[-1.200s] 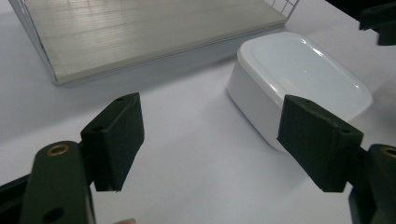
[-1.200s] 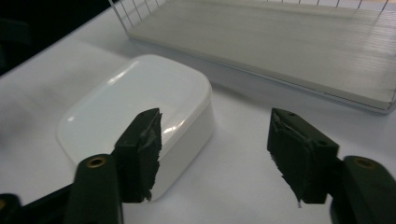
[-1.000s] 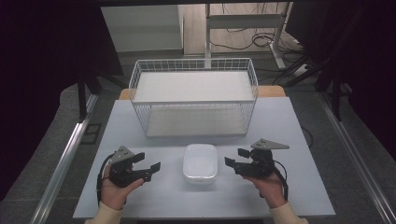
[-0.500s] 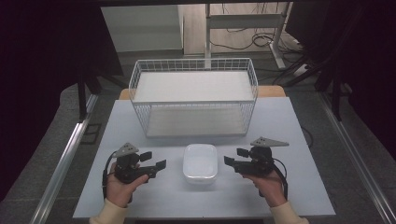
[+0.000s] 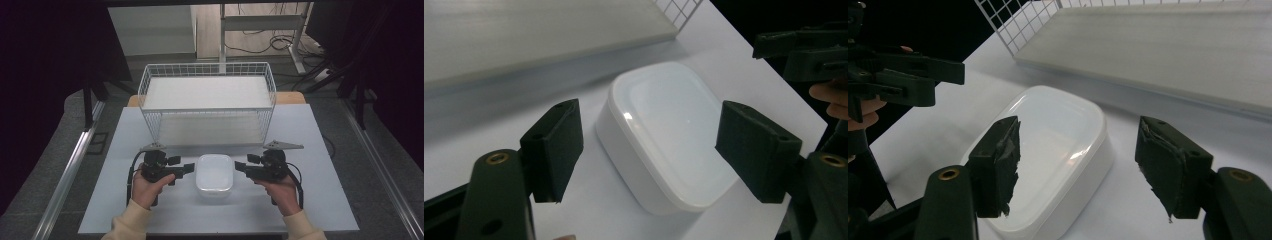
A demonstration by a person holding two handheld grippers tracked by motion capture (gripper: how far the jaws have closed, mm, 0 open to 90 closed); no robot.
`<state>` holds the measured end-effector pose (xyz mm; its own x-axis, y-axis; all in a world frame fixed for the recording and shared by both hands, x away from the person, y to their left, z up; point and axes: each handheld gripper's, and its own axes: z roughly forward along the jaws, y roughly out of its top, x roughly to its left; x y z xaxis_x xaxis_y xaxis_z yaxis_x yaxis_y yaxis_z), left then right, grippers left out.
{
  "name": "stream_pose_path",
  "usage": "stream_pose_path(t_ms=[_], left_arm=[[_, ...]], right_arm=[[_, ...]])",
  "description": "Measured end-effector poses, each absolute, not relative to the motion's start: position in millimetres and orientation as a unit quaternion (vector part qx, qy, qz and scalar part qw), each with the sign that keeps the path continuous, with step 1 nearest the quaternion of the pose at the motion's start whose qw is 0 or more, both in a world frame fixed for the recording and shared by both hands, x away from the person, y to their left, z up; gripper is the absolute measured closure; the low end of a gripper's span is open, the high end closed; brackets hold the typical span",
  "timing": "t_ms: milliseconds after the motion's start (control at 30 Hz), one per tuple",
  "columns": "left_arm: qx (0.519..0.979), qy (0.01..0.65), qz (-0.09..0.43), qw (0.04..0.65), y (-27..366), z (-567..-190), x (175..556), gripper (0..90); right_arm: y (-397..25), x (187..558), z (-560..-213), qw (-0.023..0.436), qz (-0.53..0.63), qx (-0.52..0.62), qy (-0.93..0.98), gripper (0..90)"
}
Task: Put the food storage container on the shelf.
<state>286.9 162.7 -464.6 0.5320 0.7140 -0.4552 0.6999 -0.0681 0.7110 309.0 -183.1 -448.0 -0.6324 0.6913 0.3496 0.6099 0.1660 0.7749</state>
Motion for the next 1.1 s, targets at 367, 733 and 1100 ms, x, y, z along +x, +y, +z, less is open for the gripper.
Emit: stream_pose_path(t_ms=[367,733,1100], left_arm=[[0.714,0.495,-0.057,0.492,162.4,-474.5,294.3,27.8],[0.714,0.5,-0.09,0.481,154.7,-489.7,301.6,28.8],[0.705,0.508,-0.128,0.479,148.5,-500.3,306.3,30.7]], right_arm=[[-173.3,312.3,-465.0,0.013,0.468,0.431,0.771,34.9],[-160.3,313.8,-481.1,-0.011,0.452,0.447,0.772,35.3],[-155.0,317.5,-491.5,-0.034,0.447,0.464,0.764,37.7]])
